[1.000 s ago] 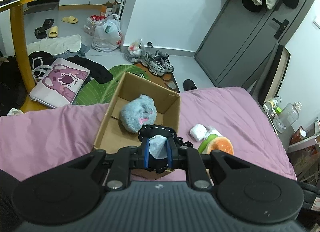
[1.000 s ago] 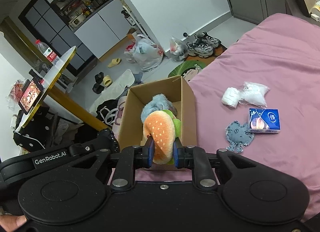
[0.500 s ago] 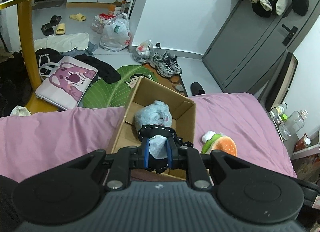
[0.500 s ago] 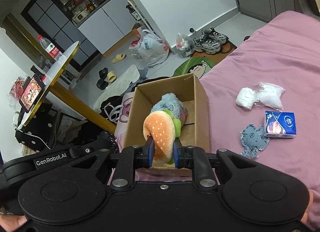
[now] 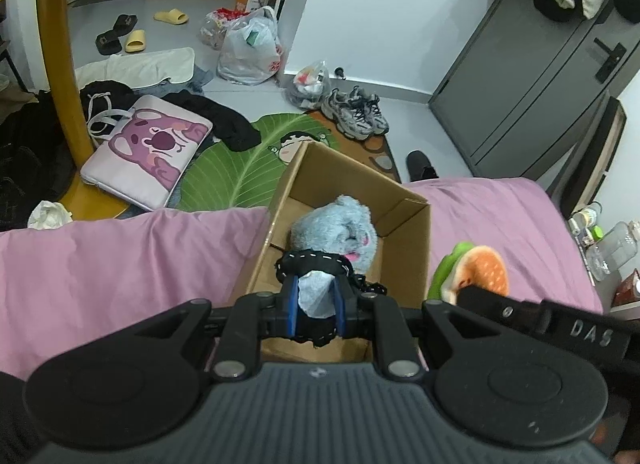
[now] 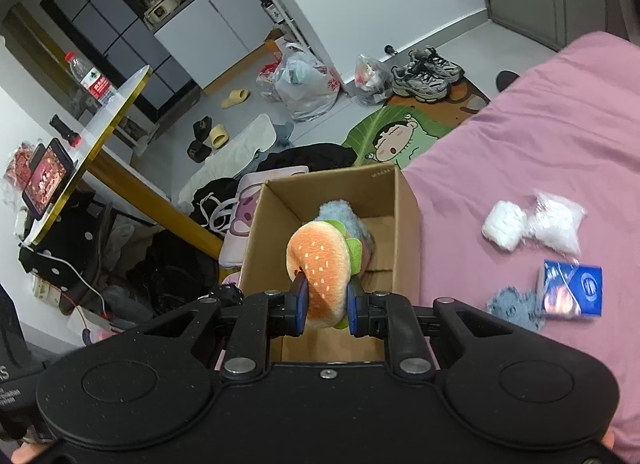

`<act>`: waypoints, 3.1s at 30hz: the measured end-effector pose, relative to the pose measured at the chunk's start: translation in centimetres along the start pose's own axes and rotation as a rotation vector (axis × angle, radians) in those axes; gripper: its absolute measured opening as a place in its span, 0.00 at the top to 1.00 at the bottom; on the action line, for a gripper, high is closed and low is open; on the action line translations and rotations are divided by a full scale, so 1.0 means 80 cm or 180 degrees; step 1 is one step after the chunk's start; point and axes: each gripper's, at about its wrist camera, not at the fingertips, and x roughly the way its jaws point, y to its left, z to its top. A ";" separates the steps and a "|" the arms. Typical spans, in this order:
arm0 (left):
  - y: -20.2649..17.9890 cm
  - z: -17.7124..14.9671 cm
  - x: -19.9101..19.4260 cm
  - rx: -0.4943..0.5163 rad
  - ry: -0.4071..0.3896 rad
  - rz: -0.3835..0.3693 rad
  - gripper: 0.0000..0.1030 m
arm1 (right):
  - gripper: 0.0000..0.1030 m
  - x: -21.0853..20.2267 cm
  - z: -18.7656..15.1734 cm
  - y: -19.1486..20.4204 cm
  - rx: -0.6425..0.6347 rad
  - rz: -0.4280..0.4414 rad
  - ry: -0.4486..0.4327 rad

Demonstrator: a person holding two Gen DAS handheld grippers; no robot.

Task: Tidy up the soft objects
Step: 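Carry the felt patch and hamburger plush over the box with both grippers, then open the left gripper to drop the felt patch while the right drops the hamburger, then reach the left gripper to the grey denim plush and close on it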

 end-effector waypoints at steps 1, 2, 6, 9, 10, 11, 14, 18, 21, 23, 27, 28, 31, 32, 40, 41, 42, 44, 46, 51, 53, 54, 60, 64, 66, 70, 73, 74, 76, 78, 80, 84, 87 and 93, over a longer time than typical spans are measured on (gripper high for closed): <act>-0.001 0.001 0.003 0.0002 0.0009 0.0023 0.83 | 0.81 0.003 0.003 0.002 -0.0024 0.0004 0.0013; 0.000 0.003 0.005 0.0002 0.0017 0.0048 0.83 | 0.81 0.007 0.007 0.004 -0.0053 0.0011 0.0029; 0.002 0.009 0.019 -0.0007 0.0056 0.0107 0.83 | 0.81 0.021 0.019 0.008 -0.0154 0.0040 0.0082; 0.003 0.014 0.030 0.0004 0.0084 0.0147 0.83 | 0.81 0.033 0.024 0.009 -0.0240 0.0062 0.0117; 0.003 0.015 0.033 0.0001 0.0097 0.0161 0.83 | 0.81 0.036 0.025 0.008 -0.0260 0.0078 0.0120; 0.003 0.016 0.037 0.0002 0.0110 0.0172 0.83 | 0.81 0.040 0.023 0.006 -0.0268 0.0103 0.0122; -0.001 0.017 0.047 0.0090 0.0128 0.0216 0.83 | 0.81 0.047 0.021 -0.004 -0.0197 0.0167 0.0122; -0.009 0.017 0.063 0.0205 0.0162 0.0307 0.83 | 0.81 0.050 0.021 -0.011 -0.0205 0.0237 0.0097; -0.017 0.014 0.075 0.0266 0.0190 0.0343 0.83 | 0.81 0.052 0.020 -0.023 -0.0137 0.0275 0.0123; -0.023 0.011 0.084 0.0300 0.0218 0.0368 0.83 | 0.81 0.051 0.022 -0.028 -0.0119 0.0303 0.0118; -0.036 0.004 0.100 0.0412 0.0257 0.0438 0.83 | 0.81 0.054 0.024 -0.034 -0.0106 0.0390 0.0128; -0.038 0.002 0.103 0.0435 0.0263 0.0473 0.83 | 0.81 0.056 0.024 -0.036 -0.0089 0.0413 0.0141; -0.042 -0.001 0.112 0.0470 0.0287 0.0539 0.83 | 0.81 0.064 0.023 -0.043 -0.0045 0.0447 0.0199; -0.042 -0.003 0.115 0.0479 0.0301 0.0570 0.84 | 0.81 0.066 0.023 -0.045 -0.0038 0.0451 0.0214; -0.043 -0.005 0.125 0.0499 0.0329 0.0648 0.85 | 0.80 0.073 0.028 -0.056 0.0018 0.0400 0.0212; -0.044 -0.005 0.125 0.0502 0.0332 0.0645 0.85 | 0.80 0.073 0.028 -0.056 0.0020 0.0382 0.0203; -0.043 -0.005 0.125 0.0500 0.0336 0.0639 0.85 | 0.80 0.074 0.027 -0.057 0.0022 0.0371 0.0193; -0.043 -0.005 0.121 0.0499 0.0304 0.0630 0.82 | 0.80 0.074 0.028 -0.057 0.0024 0.0343 0.0175; -0.042 -0.004 0.118 0.0516 0.0270 0.0636 0.80 | 0.80 0.075 0.029 -0.055 0.0019 0.0314 0.0159; -0.035 0.001 0.105 0.0439 0.0210 0.0552 0.68 | 0.80 0.079 0.033 -0.046 -0.0046 0.0217 0.0102; -0.033 0.003 0.098 0.0429 0.0170 0.0505 0.62 | 0.80 0.080 0.034 -0.043 -0.0064 0.0178 0.0073; -0.031 0.004 0.095 0.0415 0.0157 0.0478 0.60 | 0.80 0.081 0.035 -0.042 -0.0067 0.0160 0.0058; -0.024 0.006 0.078 0.0386 0.0123 0.0338 0.56 | 0.74 0.084 0.040 -0.038 -0.0095 0.0004 -0.0101; -0.022 0.006 0.067 0.0393 0.0097 0.0278 0.49 | 0.69 0.088 0.042 -0.039 -0.0105 -0.0056 -0.0107; -0.024 0.004 0.063 0.0403 0.0079 0.0252 0.44 | 0.69 0.089 0.042 -0.039 -0.0109 -0.0061 -0.0109; -0.024 0.004 0.053 0.0410 0.0030 0.0268 0.25 | 0.66 0.088 0.041 -0.038 -0.0132 -0.0061 -0.0093; -0.021 0.005 0.047 0.0367 -0.0009 0.0281 0.21 | 0.65 0.088 0.040 -0.039 -0.0144 -0.0047 -0.0082; -0.019 0.005 0.045 0.0342 -0.0005 0.0285 0.20 | 0.65 0.088 0.039 -0.039 -0.0144 -0.0040 -0.0078; -0.017 0.005 0.041 0.0314 -0.0009 0.0302 0.20 | 0.63 0.088 0.039 -0.039 -0.0134 -0.0017 -0.0066; -0.016 0.005 0.036 0.0284 -0.0022 0.0325 0.19 | 0.61 0.085 0.040 -0.041 -0.0126 0.0012 -0.0062; -0.016 0.004 0.032 0.0264 -0.0023 0.0367 0.18 | 0.55 0.078 0.041 -0.040 -0.0130 0.0044 -0.0079; -0.020 0.003 0.023 0.0298 -0.0042 0.0445 0.18 | 0.44 0.059 0.040 -0.042 -0.0099 0.0109 -0.0154; -0.025 0.001 0.016 0.0319 -0.0070 0.0394 0.18 | 0.36 0.046 0.039 -0.048 -0.0059 0.0138 -0.0212; -0.039 -0.005 0.000 0.0368 -0.0185 0.0506 0.18 | 0.29 0.023 0.032 -0.068 0.0075 0.0119 -0.0242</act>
